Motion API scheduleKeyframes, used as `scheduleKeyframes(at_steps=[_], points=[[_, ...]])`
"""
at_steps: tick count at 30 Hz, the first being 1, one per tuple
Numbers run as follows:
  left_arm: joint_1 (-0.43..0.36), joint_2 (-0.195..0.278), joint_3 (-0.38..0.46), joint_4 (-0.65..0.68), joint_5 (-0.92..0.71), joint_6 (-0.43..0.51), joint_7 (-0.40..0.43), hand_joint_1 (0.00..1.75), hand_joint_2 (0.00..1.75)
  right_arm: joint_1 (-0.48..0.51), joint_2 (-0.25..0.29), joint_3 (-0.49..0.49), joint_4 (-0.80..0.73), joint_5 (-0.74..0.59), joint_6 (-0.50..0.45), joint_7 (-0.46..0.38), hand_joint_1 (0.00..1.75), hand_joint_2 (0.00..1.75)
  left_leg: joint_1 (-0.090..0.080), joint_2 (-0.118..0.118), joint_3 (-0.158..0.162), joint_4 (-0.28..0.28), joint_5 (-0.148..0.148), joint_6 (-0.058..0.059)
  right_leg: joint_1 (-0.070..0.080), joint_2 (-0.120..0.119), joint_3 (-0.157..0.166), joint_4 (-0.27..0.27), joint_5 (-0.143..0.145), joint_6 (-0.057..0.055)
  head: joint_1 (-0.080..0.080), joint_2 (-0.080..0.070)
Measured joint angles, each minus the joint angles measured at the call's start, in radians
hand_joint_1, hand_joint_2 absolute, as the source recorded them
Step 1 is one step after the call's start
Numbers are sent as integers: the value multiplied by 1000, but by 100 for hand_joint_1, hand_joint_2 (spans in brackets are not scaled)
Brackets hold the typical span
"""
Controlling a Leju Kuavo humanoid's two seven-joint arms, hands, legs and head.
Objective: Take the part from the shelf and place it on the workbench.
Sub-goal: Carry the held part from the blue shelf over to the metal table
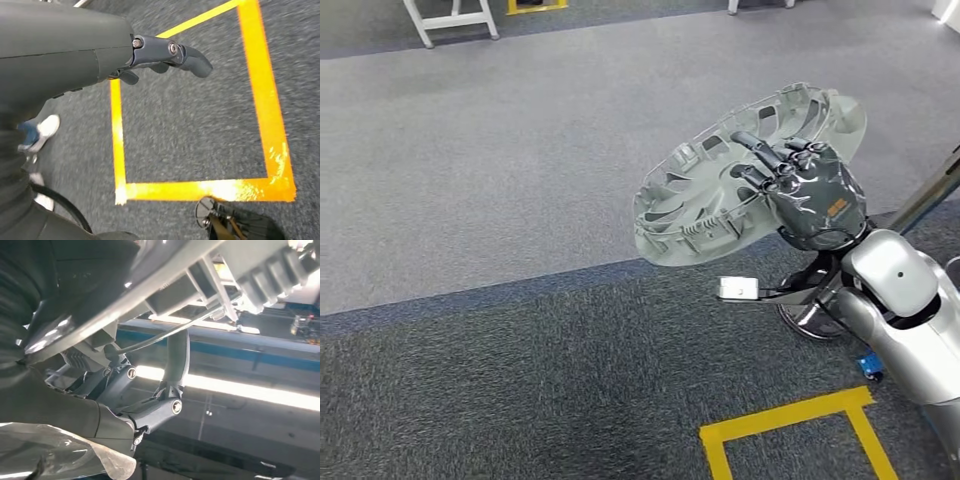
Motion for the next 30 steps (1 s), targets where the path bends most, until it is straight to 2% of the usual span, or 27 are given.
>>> scheduleKeyframes(at_steps=[1,4,5,6,8,9,10,11,12,13,14,15,17,18,19,20,21,22,23,24,25,26,27,28,29,30], points=[[0,1,2,0,1,-3,9,0,175,2,0,-1,0,0,-2,0,175,175,1,-9,-5,5,-1,-4,0,8,9,-11,-5,-3,0,0],[7,4,8,0,1,-12,27,0,175,8,0,-5,-1,1,-7,0,175,175,5,-28,-11,6,0,-12,5,-13,16,-14,-4,-12,0,0],[9,4,11,0,2,-16,30,0,175,10,0,-6,-1,2,-7,0,175,175,4,-14,-14,12,-4,-16,5,-22,19,-16,-4,-17,-1,0],[10,5,13,0,2,-20,33,0,175,13,0,-8,-1,3,-7,0,175,175,3,13,-22,31,-16,-21,4,-33,23,-18,-5,-23,-5,0],[9,5,17,0,3,-29,35,0,175,18,-1,-13,-1,5,-8,1,175,175,3,79,-66,126,-65,-32,8,-58,30,-20,-9,-34,-11,0],[8,5,18,0,3,-30,36,0,175,19,-1,-15,-1,5,-8,1,175,175,7,96,-98,192,-93,-34,11,-71,32,-20,-11,-37,-13,0],[7,5,19,0,3,-32,37,0,175,21,-1,-17,-1,5,-8,1,175,175,10,104,-126,249,-112,-35,13,-84,34,-20,-13,-39,-12,0],[8,5,19,0,3,-34,37,0,175,24,-2,-17,-1,5,-9,1,175,175,11,106,-141,279,-116,-34,15,-97,36,-20,-16,-40,-12,0],[8,5,20,0,4,-41,38,0,175,27,-2,-18,-2,5,-9,1,175,175,12,108,-138,272,-101,-31,16,-109,40,-20,-19,-40,-13,0],[9,6,21,0,5,-50,38,0,175,30,-2,-19,-2,5,-9,0,175,175,10,112,-116,228,-70,-27,17,-121,44,-20,-22,-39,-13,0],[9,8,21,0,6,-60,41,0,175,33,-2,-20,-3,5,-9,0,175,175,5,128,-83,160,-35,-21,17,-133,49,-21,-26,-38,-13,0],[8,9,21,0,7,-70,45,0,175,34,-2,-22,-4,5,-9,0,175,175,-4,155,-52,95,-11,-15,19,-145,54,-21,-30,-35,-13,0],[6,12,21,0,1,-81,52,0,175,34,-2,-28,-5,5,-9,-2,175,175,-21,197,-16,15,5,-4,23,-169,60,-24,-37,-28,-12,0],[5,13,21,0,-4,-83,54,0,175,34,-2,-30,-5,6,-9,-2,175,175,-27,200,-13,6,1,-1,24,-181,63,-27,-39,-24,-13,0],[6,14,21,0,-11,-83,54,0,175,34,-2,-31,-5,7,-8,-4,175,175,-28,187,-11,-1,1,3,23,-194,67,-31,-41,-19,-13,0],[8,16,20,0,-18,-82,55,0,175,35,-2,-31,-5,7,-8,-6,175,175,-27,172,-6,-10,4,7,21,-193,70,-31,-46,-15,-13,0],[9,16,20,0,-23,-81,56,0,175,35,-2,-31,-6,8,-7,-7,175,175,-23,159,-1,-17,7,12,18,-173,68,-22,-54,-11,-13,0],[9,17,19,0,-28,-79,57,0,175,36,-3,-32,-6,8,-7,-8,175,175,-19,145,5,-24,10,18,16,-141,55,6,-70,-8,-11,0],[8,17,18,0,-32,-78,58,0,175,38,-4,-33,-6,8,-7,-9,175,175,-15,132,9,-28,12,23,14,-102,29,55,-92,-7,-9,0],[5,18,18,0,-35,-77,59,0,175,39,-6,-33,-6,8,-8,-9,175,175,-13,119,10,-28,11,27,13,-74,-8,120,-119,-5,-7,0],[4,18,17,0,-38,-78,59,0,175,42,-8,-34,-6,9,-8,-9,175,175,-12,104,10,-27,10,29,13,-60,-47,185,-142,-3,-5,0],[3,17,16,0,-41,-80,59,0,175,45,-10,-34,-6,9,-8,-9,175,175,-12,88,12,-27,9,30,13,-56,-78,230,-150,-1,-3,0],[4,16,15,0,-43,-81,60,0,175,48,-10,-34,-6,8,-8,-9,175,175,-10,72,13,-26,8,29,13,-55,-94,241,-138,2,-3,0],[5,14,14,0,-45,-81,60,0,175,51,-11,-34,-6,8,-8,-9,175,175,-8,55,14,-24,6,27,11,-53,-89,210,-105,4,-3,0],[6,13,13,0,-48,-81,61,0,175,53,-13,-35,-7,8,-8,-9,175,175,-6,39,16,-20,3,23,8,-44,-67,148,-59,7,-3,0],[7,13,12,0,-50,-81,61,0,175,54,-15,-36,-8,7,-8,-10,175,175,-4,24,14,-14,-1,17,3,-18,-39,83,-26,11,-2,0]])
